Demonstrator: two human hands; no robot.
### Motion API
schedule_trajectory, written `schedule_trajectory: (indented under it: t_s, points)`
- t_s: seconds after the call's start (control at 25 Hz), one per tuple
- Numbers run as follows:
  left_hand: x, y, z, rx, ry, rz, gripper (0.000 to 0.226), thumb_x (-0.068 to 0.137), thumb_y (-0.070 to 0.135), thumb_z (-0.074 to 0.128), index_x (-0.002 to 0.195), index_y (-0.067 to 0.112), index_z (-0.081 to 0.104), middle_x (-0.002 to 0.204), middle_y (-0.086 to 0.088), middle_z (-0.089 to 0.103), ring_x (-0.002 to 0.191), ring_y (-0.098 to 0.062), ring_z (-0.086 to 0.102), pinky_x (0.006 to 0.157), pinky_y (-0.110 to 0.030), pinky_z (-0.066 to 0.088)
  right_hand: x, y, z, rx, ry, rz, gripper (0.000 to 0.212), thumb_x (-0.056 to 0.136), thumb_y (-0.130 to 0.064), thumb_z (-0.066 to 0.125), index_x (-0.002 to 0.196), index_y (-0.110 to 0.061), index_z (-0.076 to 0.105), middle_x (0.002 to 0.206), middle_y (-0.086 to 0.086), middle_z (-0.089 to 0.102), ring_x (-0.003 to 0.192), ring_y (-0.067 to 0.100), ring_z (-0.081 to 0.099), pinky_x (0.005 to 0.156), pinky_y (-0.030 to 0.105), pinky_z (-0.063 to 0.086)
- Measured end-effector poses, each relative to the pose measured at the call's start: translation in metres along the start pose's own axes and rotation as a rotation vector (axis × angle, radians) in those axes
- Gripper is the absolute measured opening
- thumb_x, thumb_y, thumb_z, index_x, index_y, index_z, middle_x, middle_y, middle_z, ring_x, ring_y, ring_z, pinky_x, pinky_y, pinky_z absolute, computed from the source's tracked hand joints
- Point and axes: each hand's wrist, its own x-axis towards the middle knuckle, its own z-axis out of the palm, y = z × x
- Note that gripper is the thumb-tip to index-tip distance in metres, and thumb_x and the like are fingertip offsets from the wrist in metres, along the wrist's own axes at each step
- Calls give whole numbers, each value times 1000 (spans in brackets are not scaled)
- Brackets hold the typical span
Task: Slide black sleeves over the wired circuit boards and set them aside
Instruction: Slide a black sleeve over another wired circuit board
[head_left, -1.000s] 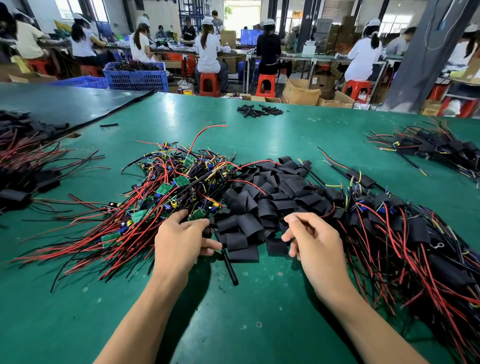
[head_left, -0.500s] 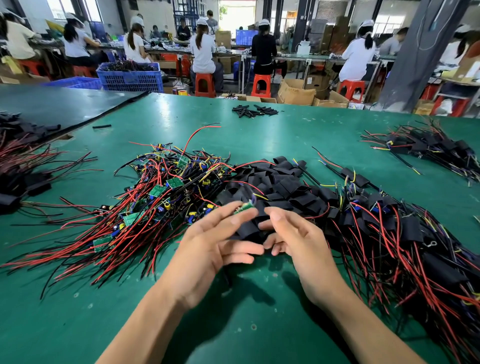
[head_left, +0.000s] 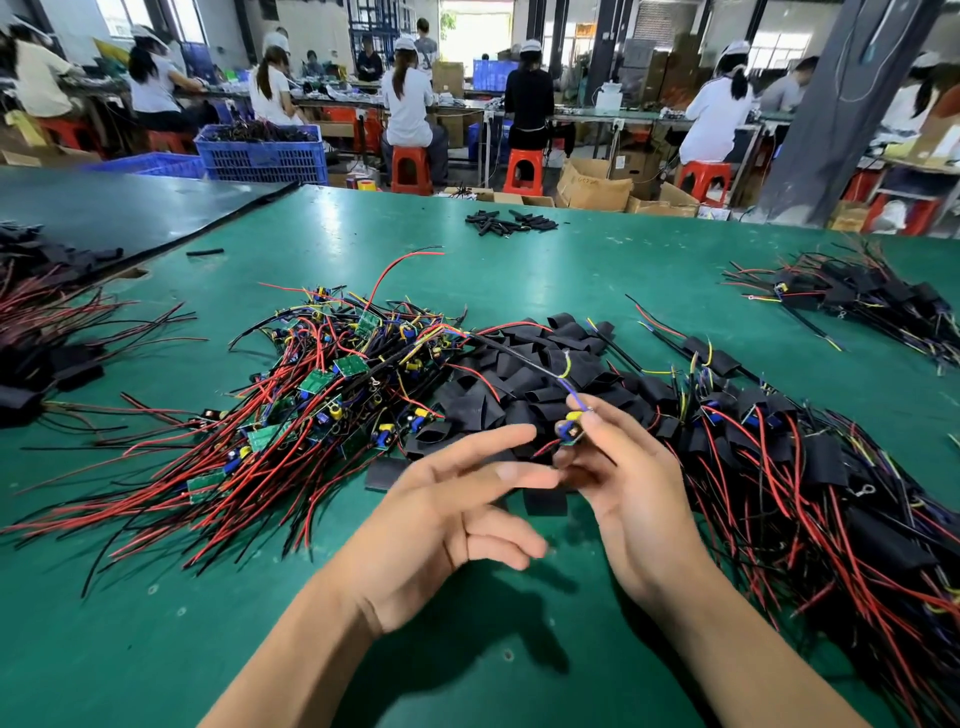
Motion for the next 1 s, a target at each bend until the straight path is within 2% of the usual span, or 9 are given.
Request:
schedule_trajectory:
  t_s: [0.12,0.2,0.36,0.48,0.6,0.72,0.8,0.88,1.0]
  points:
    - [-1,12,-7,-138,111,7,11,76,16,75,85,12,78,67,-1,63,36,-11,51,36,-19,43,4,-8,-4,119,26,-1,23,100,-12,50,110,-13,70,83,2,68,59,11,58,61,23,52]
    - [1,15,-15,-277,227,-13,8,75,19,72,77,12,74,62,3,54,34,-7,41,31,-16,33,6,-9,-6,143,47,28,25,103,-15,47,113,-14,69,83,1,68,58,10,54,62,22,49]
    - [7,10,-25,-269,356,-50,13,79,16,65,90,10,65,65,3,50,31,-4,25,30,-15,16,6,-8,-6,232,52,144,27,102,-19,47,114,-9,68,77,0,65,56,10,47,58,21,44]
    - [9,1,-20,-29,356,-11,21,76,22,71,94,11,70,68,3,54,37,-6,29,35,-17,20,3,-9,-6,320,-90,267,27,98,-20,51,112,-4,67,78,3,57,51,11,40,52,22,35]
    - [8,-5,-11,157,285,44,32,72,31,77,101,16,77,77,4,64,42,-9,36,39,-18,26,-2,-9,-4,395,-309,488,28,90,-20,54,101,-2,71,72,5,53,47,13,37,46,23,34]
    - [7,-9,-4,204,182,76,35,77,27,81,111,20,74,83,3,68,44,-10,39,41,-18,29,-8,-4,3,283,-469,644,23,90,-23,53,92,-7,69,67,4,50,42,11,36,42,23,34]
    - [6,-10,-2,289,175,95,34,78,32,76,109,21,75,77,0,64,46,-12,37,41,-20,29,-9,-1,4,216,-517,663,22,92,-24,52,101,-9,66,65,2,48,39,9,35,40,21,33]
    - [5,-10,-3,363,167,114,33,80,36,74,108,20,75,72,-1,59,45,-13,36,42,-21,28,-8,-1,4,157,-535,651,27,93,-26,52,106,-14,72,65,1,48,38,7,33,38,19,30]
    - [6,-8,-5,335,166,66,31,82,36,75,106,17,76,73,-2,57,42,-14,43,40,-21,31,-8,1,4,89,-470,631,32,93,-37,55,95,-11,73,63,2,53,33,6,31,35,19,29]
